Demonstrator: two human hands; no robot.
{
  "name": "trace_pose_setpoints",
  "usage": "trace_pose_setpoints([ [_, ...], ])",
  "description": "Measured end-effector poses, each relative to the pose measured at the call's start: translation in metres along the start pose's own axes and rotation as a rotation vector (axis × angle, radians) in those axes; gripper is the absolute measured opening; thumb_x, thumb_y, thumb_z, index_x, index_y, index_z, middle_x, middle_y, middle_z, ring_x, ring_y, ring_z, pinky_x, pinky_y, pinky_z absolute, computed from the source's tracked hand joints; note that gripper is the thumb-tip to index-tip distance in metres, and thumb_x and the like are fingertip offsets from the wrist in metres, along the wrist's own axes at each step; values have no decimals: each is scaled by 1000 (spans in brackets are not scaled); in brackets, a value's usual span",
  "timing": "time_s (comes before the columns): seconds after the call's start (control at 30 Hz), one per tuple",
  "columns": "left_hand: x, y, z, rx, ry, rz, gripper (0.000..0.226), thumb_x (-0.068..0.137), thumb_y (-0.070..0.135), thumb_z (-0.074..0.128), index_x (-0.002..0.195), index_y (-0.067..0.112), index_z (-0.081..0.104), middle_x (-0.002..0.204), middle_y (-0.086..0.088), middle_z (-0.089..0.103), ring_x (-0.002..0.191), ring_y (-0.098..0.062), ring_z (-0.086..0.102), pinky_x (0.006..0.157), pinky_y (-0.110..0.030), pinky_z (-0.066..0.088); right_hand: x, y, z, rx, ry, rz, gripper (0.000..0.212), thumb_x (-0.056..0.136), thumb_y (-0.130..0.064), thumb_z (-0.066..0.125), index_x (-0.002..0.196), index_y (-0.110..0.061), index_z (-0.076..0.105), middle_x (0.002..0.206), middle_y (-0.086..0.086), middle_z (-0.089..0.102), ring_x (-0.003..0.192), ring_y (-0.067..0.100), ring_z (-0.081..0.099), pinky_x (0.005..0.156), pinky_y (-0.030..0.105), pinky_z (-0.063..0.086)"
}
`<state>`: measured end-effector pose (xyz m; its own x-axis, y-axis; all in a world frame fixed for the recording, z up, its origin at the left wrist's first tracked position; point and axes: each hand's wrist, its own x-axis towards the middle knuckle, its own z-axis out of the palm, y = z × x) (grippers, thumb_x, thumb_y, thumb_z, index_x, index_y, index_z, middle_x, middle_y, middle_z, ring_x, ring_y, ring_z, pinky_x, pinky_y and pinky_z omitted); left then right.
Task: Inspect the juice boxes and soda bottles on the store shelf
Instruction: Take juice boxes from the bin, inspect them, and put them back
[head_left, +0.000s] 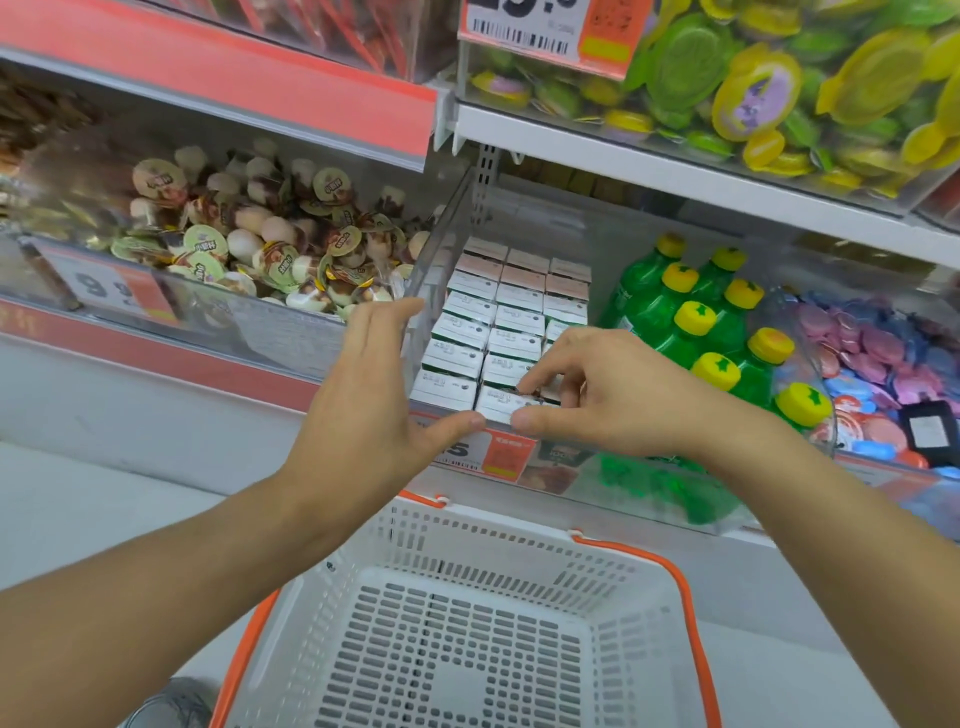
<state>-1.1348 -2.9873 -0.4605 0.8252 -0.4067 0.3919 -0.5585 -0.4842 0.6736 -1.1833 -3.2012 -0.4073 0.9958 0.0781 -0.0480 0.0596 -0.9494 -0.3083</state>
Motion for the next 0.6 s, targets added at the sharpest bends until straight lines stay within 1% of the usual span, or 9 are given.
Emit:
trace_pose_setpoints([
  [0.07,1,0,0,-1,-12,-6,96,64,45,86,142,19,36,136,3,37,120,-17,50,90,-26,43,7,1,-7,34,69,5,27,87,-44,72,106,-25,73,95,-14,66,80,3,63,73,20,47],
  [0.13,2,1,0,8,-17,-9,96,64,44,87,142,19,36,137,3,36,118,-16,51,87,-25,42,22,1,-12,19,119,-16,21,89,-34,72,107,-23,73,93,-13,68,83,7,66,75,22,51],
  [0.2,2,1,0,20,-16,2,94,64,43,87,140,18,38,136,2,36,116,-17,52,84,-26,42,36,-1,-13,-31,59,-41,20,91,-30,70,108,-21,74,94,-12,70,87,8,66,79,23,52],
  [0.27,2,2,0,21,-16,5,94,65,42,87,140,18,37,136,2,36,117,-18,52,83,-25,40,47,-1,-12,-64,-24,-72,21,92,-31,69,109,-19,74,96,-8,73,86,7,65,81,26,53],
  [0.4,2,1,0,37,-27,21,92,67,43,86,140,18,36,135,3,35,118,-18,51,80,-24,39,57,-1,-12,-133,-143,-107,39,86,-38,75,119,-18,69,102,-6,68,86,10,63,79,28,54],
  [0.47,3,1,-1,54,-33,27,91,67,43,86,139,18,37,134,3,35,116,-18,52,78,-24,38,59,-1,-12,-172,-167,-131,42,85,-37,76,123,-21,65,103,-7,62,84,9,60,77,29,53],
  [0.53,2,2,-1,52,-34,34,91,67,41,87,139,17,37,133,2,34,114,-18,51,80,-23,37,59,-2,-11,-194,-186,-156,44,85,-34,75,125,-25,60,104,-9,53,81,5,56,76,28,50],
  [0.6,1,3,0,39,-40,36,91,68,38,87,141,16,35,133,1,33,114,-18,50,82,-22,37,60,-3,-12,-212,-194,-166,45,84,-34,76,125,-27,61,104,-9,55,81,5,57,75,27,50],
])
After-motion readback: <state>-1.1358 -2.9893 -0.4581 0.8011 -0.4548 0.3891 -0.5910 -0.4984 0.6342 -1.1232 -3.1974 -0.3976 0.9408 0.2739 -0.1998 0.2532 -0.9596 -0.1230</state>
